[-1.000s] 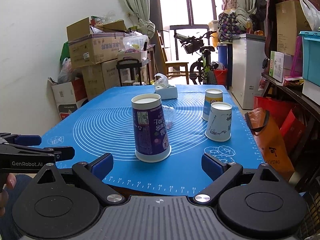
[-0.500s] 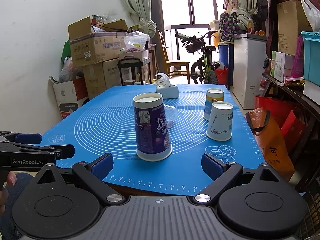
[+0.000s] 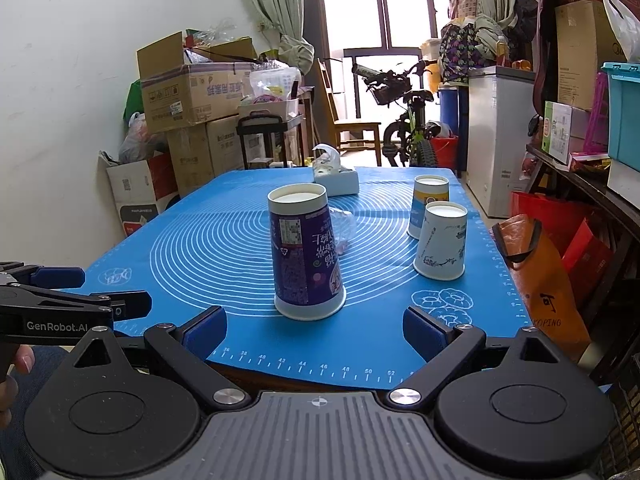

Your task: Flip cup upside down

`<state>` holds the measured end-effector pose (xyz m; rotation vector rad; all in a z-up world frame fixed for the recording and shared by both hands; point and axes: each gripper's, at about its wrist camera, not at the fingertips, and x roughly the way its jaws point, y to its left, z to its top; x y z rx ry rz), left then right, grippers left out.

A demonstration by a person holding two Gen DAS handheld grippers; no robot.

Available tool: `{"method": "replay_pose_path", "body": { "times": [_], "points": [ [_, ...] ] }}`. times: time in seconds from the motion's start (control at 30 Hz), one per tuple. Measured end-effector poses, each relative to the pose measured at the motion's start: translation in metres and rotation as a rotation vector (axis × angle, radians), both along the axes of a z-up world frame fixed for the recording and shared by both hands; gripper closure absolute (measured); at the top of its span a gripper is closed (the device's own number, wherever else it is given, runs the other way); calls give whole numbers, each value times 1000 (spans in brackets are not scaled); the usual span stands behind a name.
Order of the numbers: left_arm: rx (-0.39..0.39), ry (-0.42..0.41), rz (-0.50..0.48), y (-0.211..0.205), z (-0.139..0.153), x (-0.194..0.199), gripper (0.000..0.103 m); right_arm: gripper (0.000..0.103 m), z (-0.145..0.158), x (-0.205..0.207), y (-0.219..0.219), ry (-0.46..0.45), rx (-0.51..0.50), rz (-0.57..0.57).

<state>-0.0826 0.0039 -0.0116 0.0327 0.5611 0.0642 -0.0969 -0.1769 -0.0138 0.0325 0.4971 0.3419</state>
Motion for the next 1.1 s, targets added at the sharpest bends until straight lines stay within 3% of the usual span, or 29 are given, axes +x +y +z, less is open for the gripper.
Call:
{"method": "replay_pose_path", "body": {
  "times": [1.1],
  "points": [
    [13,10,-18,-7,-2,-1,10,8,-4,-5,3,8,-4,7]
  ]
}}
